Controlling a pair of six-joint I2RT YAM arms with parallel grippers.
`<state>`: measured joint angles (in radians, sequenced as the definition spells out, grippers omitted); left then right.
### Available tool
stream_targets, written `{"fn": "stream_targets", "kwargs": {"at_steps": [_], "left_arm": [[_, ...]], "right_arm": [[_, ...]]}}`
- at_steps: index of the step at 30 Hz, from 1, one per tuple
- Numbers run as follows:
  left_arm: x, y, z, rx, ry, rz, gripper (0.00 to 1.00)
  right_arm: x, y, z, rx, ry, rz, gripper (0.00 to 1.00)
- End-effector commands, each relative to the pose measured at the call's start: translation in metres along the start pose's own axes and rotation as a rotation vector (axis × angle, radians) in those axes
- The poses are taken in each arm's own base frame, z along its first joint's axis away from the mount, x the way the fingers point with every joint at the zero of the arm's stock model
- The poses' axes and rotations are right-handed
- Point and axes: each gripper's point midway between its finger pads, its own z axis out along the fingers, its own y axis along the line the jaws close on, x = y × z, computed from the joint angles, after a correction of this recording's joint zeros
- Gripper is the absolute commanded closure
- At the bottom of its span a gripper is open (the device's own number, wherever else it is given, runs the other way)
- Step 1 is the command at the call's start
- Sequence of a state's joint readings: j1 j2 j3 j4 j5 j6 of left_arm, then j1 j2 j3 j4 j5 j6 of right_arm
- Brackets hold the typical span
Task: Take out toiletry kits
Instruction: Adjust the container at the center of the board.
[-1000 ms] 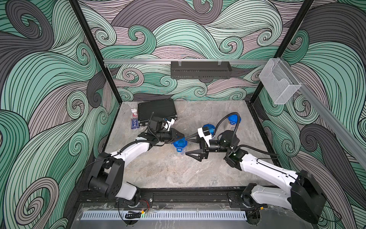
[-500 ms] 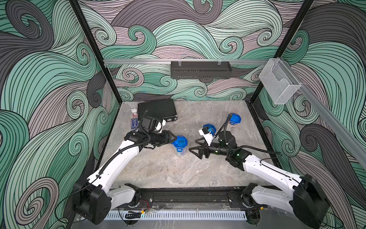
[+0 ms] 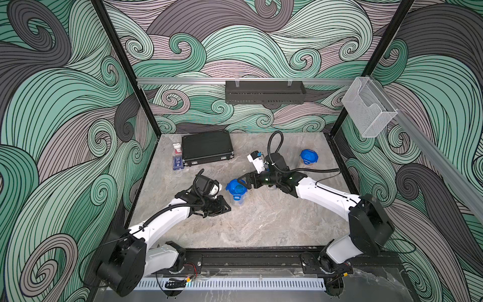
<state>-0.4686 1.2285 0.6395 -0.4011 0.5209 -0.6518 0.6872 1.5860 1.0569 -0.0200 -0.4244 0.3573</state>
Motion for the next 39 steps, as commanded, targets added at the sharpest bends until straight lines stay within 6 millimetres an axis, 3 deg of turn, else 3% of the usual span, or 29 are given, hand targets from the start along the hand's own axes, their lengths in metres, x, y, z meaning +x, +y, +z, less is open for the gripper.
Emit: {"fn": "stream_targets", "kwargs": {"at_steps": [1, 8, 14, 28, 34, 39], "left_arm": [[-0.023, -0.011, 0.003, 0.023, -0.067, 0.031, 0.77], [-0.034, 0.0, 0.013, -0.033, -0.079, 0.008, 0.76], [-0.039, 0.006, 0.007, -0.078, -0.1, 0.014, 0.74], [-0.06, 0.005, 0.002, -0.083, -0.111, 0.001, 0.69], [-0.071, 0.007, 0.0, -0.098, -0.116, -0.012, 0.67], [-0.065, 0.025, -0.007, -0.142, -0.108, -0.079, 0.62]], "right_arm": [[0.01, 0.002, 0.007, 0.018, 0.048, 0.033, 0.19], [0.021, 0.027, 0.001, -0.06, 0.064, 0.033, 0.19], [0.034, 0.038, -0.013, -0.083, 0.072, 0.04, 0.19], [0.067, 0.07, -0.025, -0.201, 0.122, 0.034, 0.19], [0.076, 0.08, -0.023, -0.24, 0.135, 0.02, 0.18], [0.079, 0.073, -0.028, -0.201, 0.129, -0.043, 0.17]]}}
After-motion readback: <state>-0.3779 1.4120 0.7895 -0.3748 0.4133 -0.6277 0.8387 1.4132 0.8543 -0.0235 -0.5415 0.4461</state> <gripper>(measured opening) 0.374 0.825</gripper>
